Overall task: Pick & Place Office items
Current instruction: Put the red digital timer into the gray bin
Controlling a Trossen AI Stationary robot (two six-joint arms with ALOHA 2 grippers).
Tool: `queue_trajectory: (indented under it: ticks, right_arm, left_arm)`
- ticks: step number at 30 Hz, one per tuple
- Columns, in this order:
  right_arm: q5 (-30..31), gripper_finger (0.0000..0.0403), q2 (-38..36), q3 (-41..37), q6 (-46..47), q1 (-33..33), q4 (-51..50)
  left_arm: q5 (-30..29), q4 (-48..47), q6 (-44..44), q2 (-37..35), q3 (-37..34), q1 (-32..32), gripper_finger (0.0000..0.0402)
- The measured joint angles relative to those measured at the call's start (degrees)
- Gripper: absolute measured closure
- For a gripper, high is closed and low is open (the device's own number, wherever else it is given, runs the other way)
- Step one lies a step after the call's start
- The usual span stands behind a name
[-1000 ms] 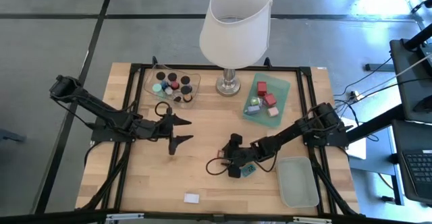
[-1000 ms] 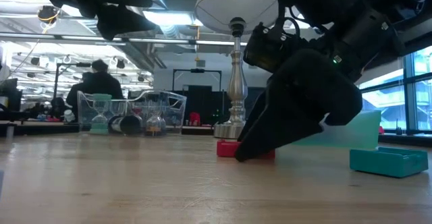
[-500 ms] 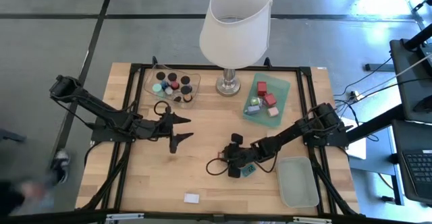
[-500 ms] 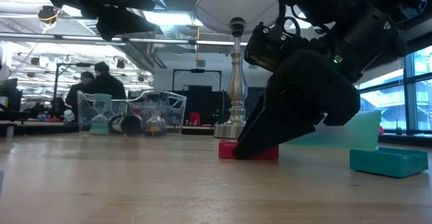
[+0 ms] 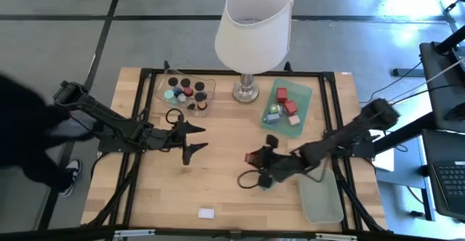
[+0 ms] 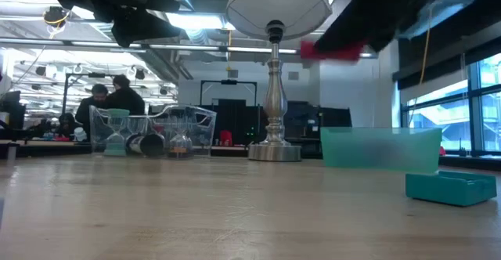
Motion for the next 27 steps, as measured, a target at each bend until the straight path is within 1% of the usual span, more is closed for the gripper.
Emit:
queue_trajectory:
  ticks: [3,7,11,13,16,20,23,27]
  right_arm:
    - [1.0,0.0246,-6.8,0.0,5.2,2.6,-6.6]
    - [1.2,0.0246,-15.8,0.1,14.5,6.7,-15.3]
    - [1.2,0.0246,-22.8,0.1,21.3,12.2,-26.5]
    - [1.2,0.0246,-25.1,0.1,25.0,15.1,-32.6]
    - [1.2,0.0246,-26.3,0.1,31.9,19.3,-40.7]
    - [0.2,0.0246,-25.2,0.1,42.2,24.5,-49.1]
    - [-2.1,0.0246,-23.5,0.1,48.6,27.8,-52.3]
    - [-6.3,0.0245,-20.8,0.1,54.2,31.2,-52.8]
  left_arm:
    - [0.0,-0.1,0.0,0.0,0.0,0.0,0.0128]
    - [0.0,0.0,-0.7,0.0,0.0,0.0,0.013]
    - [0.0,-0.2,-0.7,0.0,0.0,0.0,0.0128]
    - [0.0,-0.2,-0.7,0.0,0.0,0.0,0.0128]
    - [0.0,-0.2,-0.6,0.0,0.0,0.0,0.0129]
    - [0.0,-0.2,-0.6,0.0,0.0,0.0,0.013]
    - [0.0,-0.3,-0.6,0.0,0.0,0.0,0.0128]
    - [0.0,-0.5,-0.6,0.0,0.0,0.0,0.0129]
